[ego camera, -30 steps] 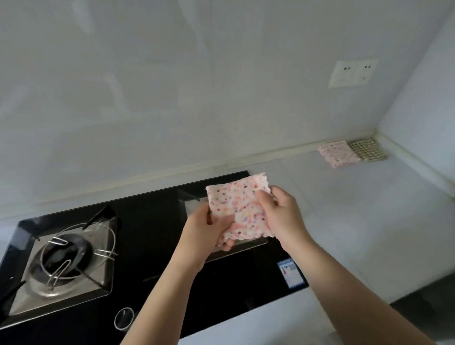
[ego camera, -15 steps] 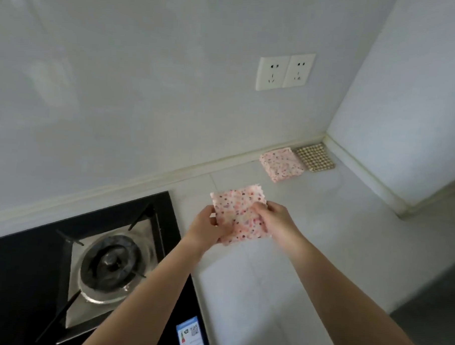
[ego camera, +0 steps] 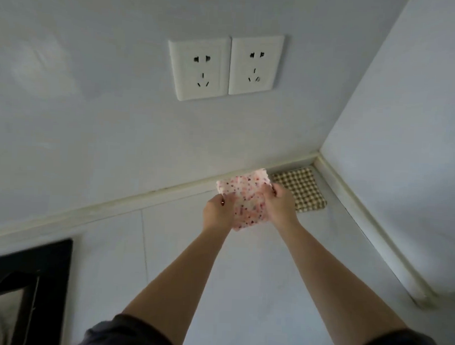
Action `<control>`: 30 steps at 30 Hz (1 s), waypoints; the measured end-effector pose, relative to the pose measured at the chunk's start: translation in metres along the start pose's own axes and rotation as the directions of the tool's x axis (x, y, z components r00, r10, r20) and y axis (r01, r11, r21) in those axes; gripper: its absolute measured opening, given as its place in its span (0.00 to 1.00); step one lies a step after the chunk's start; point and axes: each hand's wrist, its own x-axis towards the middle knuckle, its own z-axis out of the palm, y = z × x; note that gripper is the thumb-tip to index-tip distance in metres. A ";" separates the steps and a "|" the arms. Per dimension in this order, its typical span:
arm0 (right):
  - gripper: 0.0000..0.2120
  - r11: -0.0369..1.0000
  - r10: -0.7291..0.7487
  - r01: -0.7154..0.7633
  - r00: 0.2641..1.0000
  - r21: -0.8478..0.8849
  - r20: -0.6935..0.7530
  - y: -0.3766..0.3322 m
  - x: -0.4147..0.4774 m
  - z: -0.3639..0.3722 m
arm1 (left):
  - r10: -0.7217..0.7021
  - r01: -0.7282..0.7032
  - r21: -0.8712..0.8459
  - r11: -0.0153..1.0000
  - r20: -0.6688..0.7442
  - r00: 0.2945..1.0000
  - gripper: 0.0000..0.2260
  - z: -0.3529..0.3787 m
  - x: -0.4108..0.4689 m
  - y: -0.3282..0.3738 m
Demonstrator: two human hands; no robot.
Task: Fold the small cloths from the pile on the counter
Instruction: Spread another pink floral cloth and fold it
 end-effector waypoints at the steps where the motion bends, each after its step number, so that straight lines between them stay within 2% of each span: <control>1: 0.15 0.999 -0.009 0.008 1.000 -0.043 -0.008 0.006 0.011 0.003 | -0.005 0.005 0.022 1.000 -0.012 1.000 0.15 0.008 0.011 0.000; 5: 0.14 0.986 0.015 -0.019 1.000 -0.163 -0.025 0.027 0.039 0.020 | -0.061 0.069 0.198 0.978 -0.042 0.997 0.14 0.023 0.044 -0.004; 7: 0.14 0.980 0.015 -0.019 1.000 -0.199 -0.023 0.029 0.041 0.022 | -0.082 0.105 0.243 0.964 -0.106 0.991 0.12 0.025 0.049 -0.004; 9: 0.13 0.953 -0.123 0.092 0.988 -0.288 -0.092 0.027 0.037 0.018 | -0.001 0.058 0.286 0.957 -0.194 0.981 0.07 0.025 0.040 0.000; 10: 0.14 0.907 -0.266 0.204 0.956 -0.369 -0.125 0.028 0.034 0.017 | 0.143 -0.050 0.374 0.926 -0.227 0.963 0.06 0.024 0.033 -0.002; 11: 0.16 0.836 -0.409 0.323 0.906 -0.443 -0.113 0.030 0.030 0.016 | 0.332 -0.197 0.495 0.847 -0.201 0.922 0.09 0.023 0.028 -0.006; 12: 0.18 0.758 -0.512 0.421 0.857 -0.497 -0.054 0.033 0.026 0.017 | 0.469 -0.320 0.631 0.707 -0.080 0.879 0.14 0.022 0.024 -0.014; 13: 0.21 0.683 -0.557 0.488 0.829 -0.544 0.045 0.038 0.023 0.019 | 0.502 -0.394 0.742 0.542 0.089 0.860 0.20 0.020 0.022 -0.020; 14: 0.23 0.627 -0.542 0.518 0.827 -0.582 0.152 0.042 0.022 0.023 | 0.439 -0.414 0.806 0.423 0.217 0.872 0.24 0.019 0.023 -0.027; 15: 0.25 0.606 -0.480 0.512 0.845 -0.609 0.234 0.043 0.020 0.025 | 0.340 -0.396 0.843 0.364 0.276 0.899 0.25 0.016 0.024 -0.031; 17: 0.26 0.623 -0.374 0.457 0.887 -0.634 0.272 0.039 0.012 0.028 | 0.254 -0.357 0.848 0.393 0.273 0.928 0.26 0.006 0.018 -0.034; 20: 0.24 0.670 -0.396 0.438 0.894 -0.600 0.211 0.017 -0.023 0.032 | 0.314 -0.356 0.756 0.549 0.209 0.926 0.24 -0.029 -0.017 -0.038; 24: 0.24 0.762 -0.384 0.471 0.881 -0.444 0.275 -0.019 -0.119 0.052 | 0.431 -0.401 0.594 0.698 0.099 0.897 0.20 -0.116 -0.101 -0.088; 26: 0.24 0.814 -0.359 0.456 0.882 -0.359 0.305 -0.039 -0.182 0.070 | 0.443 -0.378 0.544 0.749 0.014 0.897 0.17 -0.167 -0.149 -0.121; 28: 0.23 0.858 -0.362 0.450 0.871 -0.246 0.332 -0.062 -0.253 0.090 | 0.440 -0.352 0.508 0.786 -0.061 0.896 0.15 -0.220 -0.199 -0.149; 30: 0.24 0.855 -0.433 0.502 0.831 -0.133 0.349 -0.081 -0.327 0.115 | 0.462 -0.354 0.487 0.798 -0.118 0.879 0.14 -0.272 -0.249 -0.177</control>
